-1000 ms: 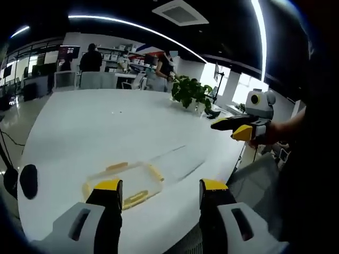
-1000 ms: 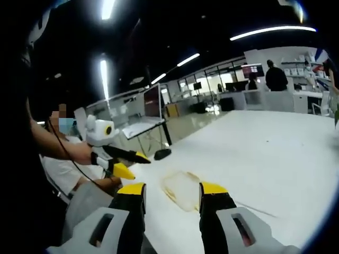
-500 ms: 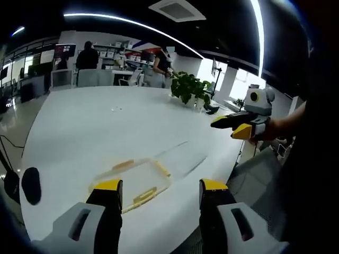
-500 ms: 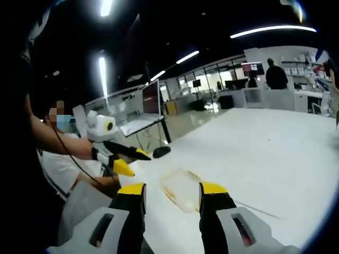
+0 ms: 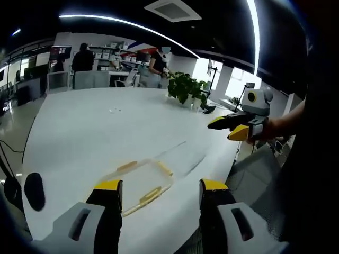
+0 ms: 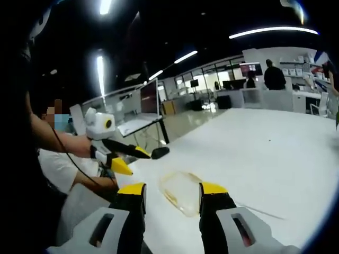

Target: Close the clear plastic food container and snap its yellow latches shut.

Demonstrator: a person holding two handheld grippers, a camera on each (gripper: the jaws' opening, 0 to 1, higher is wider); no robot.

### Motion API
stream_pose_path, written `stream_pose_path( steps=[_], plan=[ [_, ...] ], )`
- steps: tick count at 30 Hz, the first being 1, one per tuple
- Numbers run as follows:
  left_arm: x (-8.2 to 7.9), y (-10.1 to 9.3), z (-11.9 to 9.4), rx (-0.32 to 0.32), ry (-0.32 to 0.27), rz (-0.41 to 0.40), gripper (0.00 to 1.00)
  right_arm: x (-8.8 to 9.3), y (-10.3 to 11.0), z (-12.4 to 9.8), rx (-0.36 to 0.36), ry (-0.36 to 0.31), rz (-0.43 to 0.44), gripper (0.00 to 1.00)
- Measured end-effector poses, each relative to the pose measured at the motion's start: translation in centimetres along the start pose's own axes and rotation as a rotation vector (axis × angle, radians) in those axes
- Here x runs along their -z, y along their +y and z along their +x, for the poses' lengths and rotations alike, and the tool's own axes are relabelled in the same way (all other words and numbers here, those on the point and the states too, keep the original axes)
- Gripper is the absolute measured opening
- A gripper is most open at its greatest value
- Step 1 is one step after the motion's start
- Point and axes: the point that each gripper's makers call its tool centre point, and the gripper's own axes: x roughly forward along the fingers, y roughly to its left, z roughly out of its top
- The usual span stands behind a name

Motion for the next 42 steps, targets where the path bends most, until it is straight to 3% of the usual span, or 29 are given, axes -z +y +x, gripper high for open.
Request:
stream_pose_path(
  steps=[16, 42],
  plan=[
    [1.0, 1.9, -0.3, 0.049, 0.050, 0.047, 0.58, 1.6, -0.1, 1.0, 0.072, 0.029, 0.015, 0.39],
    [2.8, 4.9, 1.0, 0.110, 0.144, 0.125, 0.58, 3.2, -1.6, 3.3, 0.100, 0.101, -0.008, 0.39]
  ],
)
